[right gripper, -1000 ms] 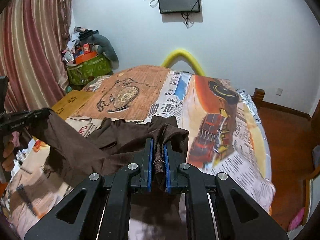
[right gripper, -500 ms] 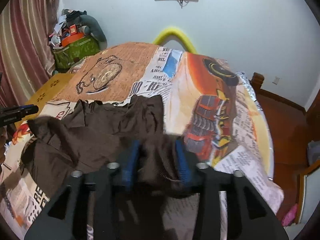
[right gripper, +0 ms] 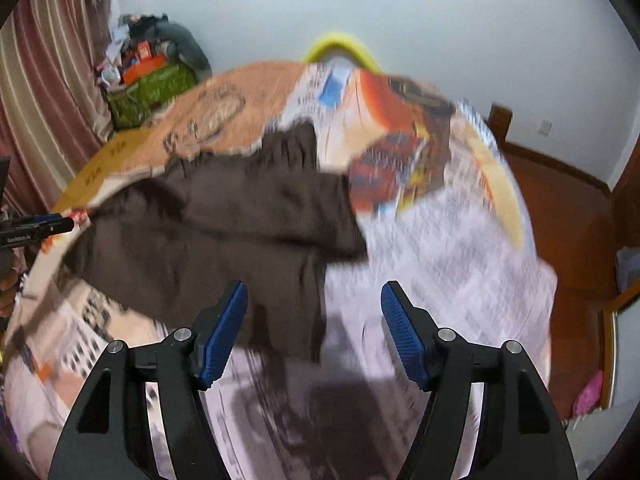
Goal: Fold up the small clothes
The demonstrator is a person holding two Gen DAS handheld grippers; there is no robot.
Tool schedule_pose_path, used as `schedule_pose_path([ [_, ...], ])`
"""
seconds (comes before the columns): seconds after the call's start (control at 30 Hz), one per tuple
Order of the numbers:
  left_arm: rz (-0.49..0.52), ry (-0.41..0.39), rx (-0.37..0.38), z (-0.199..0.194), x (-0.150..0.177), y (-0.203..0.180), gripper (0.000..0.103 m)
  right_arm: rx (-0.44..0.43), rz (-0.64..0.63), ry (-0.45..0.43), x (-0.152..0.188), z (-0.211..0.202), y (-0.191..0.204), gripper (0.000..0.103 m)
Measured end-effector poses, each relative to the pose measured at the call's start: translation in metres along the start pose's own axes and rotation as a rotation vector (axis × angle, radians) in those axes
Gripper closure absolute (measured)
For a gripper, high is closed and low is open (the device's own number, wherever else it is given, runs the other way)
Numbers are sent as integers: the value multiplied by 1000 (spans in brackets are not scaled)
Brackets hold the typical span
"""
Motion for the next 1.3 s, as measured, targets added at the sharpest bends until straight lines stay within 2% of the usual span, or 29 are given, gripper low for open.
schedule_pose_path([
  [0.1,1,56,59,16,8,-7,33,-43,35,31,8,14,-1,38],
  [0.2,14,45,52,21,5,-16,34,-83,36,37,6,20,4,49],
  [0.23,22,41,56,21,4,-20,40,-92,38,37,6,21,7,52],
  [0.27,34,39,74,21,4,-25,55,-103,43,40,4,22,7,58],
  [0.3,46,46,99,21,3,-31,61,-114,54,40,2,25,8,67],
  [0.33,54,49,107,22,2,-35,75,-119,60,42,1,26,8,71],
  [0.37,61,52,112,22,2,-38,85,-126,69,46,0,29,9,79],
  [0.4,68,51,115,22,3,-42,88,-130,74,46,1,31,9,85],
  [0.47,72,47,106,20,3,-45,92,-135,70,44,6,30,12,89],
  [0.73,42,29,125,-14,23,-39,95,-141,20,57,26,9,21,93],
  [0.87,55,45,141,-31,47,-41,95,-145,8,63,40,-7,27,93],
  [1.03,75,68,97,-48,84,-43,95,-129,-22,74,65,-26,40,94],
  [1.2,54,75,124,-61,118,-41,95,-124,-35,79,86,-42,49,94],
  [1.3,57,92,93,-59,132,-38,93,-123,-34,98,96,-41,52,94],
])
Point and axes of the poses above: each gripper's, at about its wrist camera, not at the fingertips, and z roughly the way its jaws point, y to its left, x to its underside, the point moved 3 cm from there along z, roughly the way its jaws point, and after that the axes turned 7 degrees about y, right-handed, at the moved point
